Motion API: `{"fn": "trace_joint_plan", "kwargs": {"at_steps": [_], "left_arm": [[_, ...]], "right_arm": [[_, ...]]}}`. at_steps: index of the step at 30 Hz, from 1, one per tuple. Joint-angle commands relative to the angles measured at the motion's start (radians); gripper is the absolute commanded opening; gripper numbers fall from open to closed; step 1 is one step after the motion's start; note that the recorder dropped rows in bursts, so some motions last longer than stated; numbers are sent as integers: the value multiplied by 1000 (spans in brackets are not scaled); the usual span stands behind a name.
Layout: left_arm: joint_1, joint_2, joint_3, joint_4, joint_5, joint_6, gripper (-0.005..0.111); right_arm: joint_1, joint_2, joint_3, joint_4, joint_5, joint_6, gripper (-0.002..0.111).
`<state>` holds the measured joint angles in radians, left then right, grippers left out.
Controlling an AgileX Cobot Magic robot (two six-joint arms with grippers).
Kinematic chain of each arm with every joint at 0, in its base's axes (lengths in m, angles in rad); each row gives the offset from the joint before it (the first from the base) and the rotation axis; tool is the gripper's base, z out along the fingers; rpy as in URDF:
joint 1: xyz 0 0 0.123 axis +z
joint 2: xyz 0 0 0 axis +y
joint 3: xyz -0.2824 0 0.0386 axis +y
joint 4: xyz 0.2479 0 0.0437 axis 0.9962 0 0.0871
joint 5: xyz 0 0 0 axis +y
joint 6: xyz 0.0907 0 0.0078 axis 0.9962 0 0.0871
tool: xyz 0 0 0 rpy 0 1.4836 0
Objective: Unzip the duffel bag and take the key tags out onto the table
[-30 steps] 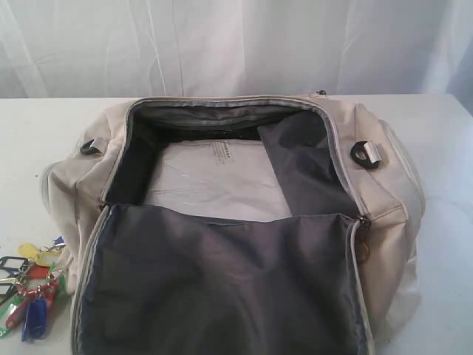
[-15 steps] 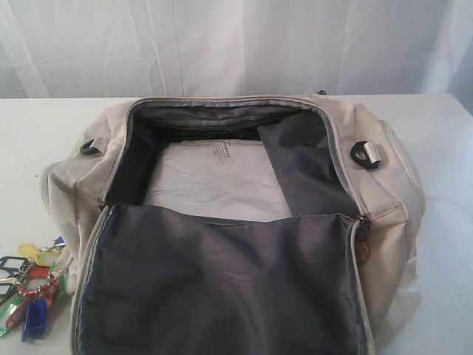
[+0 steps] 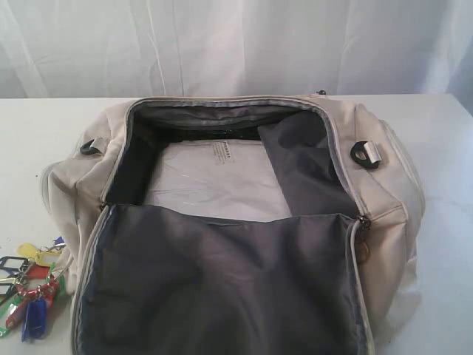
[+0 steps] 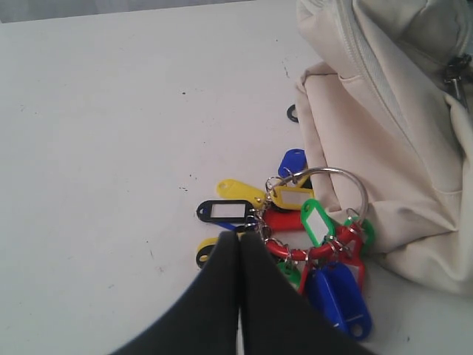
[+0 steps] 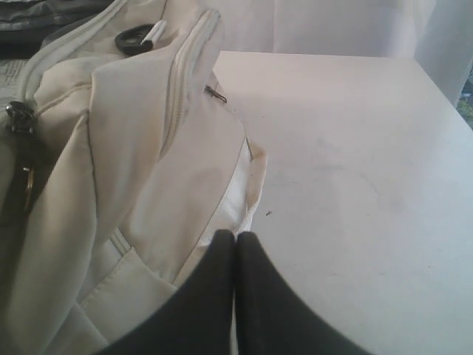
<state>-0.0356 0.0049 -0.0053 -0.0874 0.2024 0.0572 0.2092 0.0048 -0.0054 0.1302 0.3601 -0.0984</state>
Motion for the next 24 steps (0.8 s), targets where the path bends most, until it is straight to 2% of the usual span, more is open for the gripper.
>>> {"fn": "trace_joint_plan", "kwargs": {"at_steps": [1,24], "left_arm": [[3,-5,5,-2,17,-9,0],[3,-5,5,-2,-2,-9,0]], "right_arm": [[5,-5,5,0,-17,-11,0],[5,-5,5,0,-17,12,0]]}}
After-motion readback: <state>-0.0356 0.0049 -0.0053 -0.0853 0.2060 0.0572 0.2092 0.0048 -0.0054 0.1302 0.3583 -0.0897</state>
